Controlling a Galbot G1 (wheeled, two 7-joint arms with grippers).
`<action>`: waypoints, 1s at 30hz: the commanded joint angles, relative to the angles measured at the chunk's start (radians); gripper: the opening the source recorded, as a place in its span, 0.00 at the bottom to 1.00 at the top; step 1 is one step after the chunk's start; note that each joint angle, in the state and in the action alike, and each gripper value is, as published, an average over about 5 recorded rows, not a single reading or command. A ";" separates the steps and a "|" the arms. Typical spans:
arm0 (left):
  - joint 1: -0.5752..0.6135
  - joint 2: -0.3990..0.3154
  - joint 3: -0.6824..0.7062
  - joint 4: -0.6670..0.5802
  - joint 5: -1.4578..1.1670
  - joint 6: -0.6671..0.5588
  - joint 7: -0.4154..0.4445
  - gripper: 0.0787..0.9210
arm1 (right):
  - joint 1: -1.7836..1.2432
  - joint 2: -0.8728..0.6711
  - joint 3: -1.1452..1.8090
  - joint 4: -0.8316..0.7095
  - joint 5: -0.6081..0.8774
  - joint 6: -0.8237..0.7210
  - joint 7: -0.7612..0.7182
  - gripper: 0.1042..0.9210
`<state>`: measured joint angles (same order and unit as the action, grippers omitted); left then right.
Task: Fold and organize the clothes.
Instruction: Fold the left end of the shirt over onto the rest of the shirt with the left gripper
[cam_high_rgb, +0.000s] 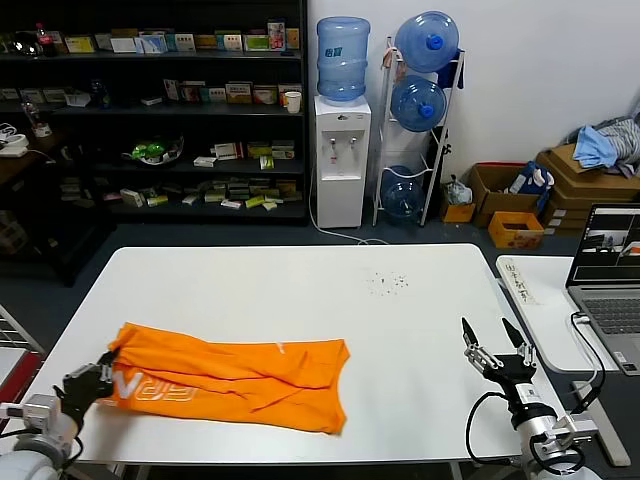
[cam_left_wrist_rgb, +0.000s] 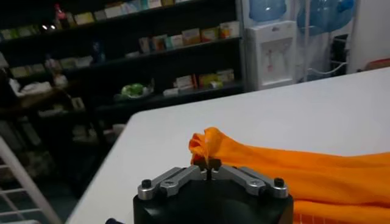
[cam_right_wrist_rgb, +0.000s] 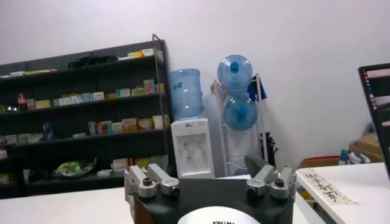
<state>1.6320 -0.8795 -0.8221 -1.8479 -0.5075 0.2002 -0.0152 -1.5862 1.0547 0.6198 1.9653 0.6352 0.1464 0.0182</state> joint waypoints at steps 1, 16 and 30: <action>0.065 0.154 -0.194 0.065 0.017 0.022 0.007 0.03 | 0.017 0.003 -0.002 -0.009 -0.003 0.007 0.003 0.88; 0.091 -0.004 0.044 -0.343 -0.331 0.130 -0.132 0.03 | 0.020 0.019 -0.018 -0.010 -0.033 -0.004 0.017 0.88; -0.092 -0.141 0.355 -0.398 -0.602 0.251 -0.300 0.03 | 0.048 0.065 -0.053 -0.022 -0.045 -0.034 0.043 0.88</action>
<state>1.6242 -0.9382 -0.6586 -2.1567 -0.9324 0.3849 -0.2261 -1.5445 1.1037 0.5765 1.9455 0.5949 0.1167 0.0571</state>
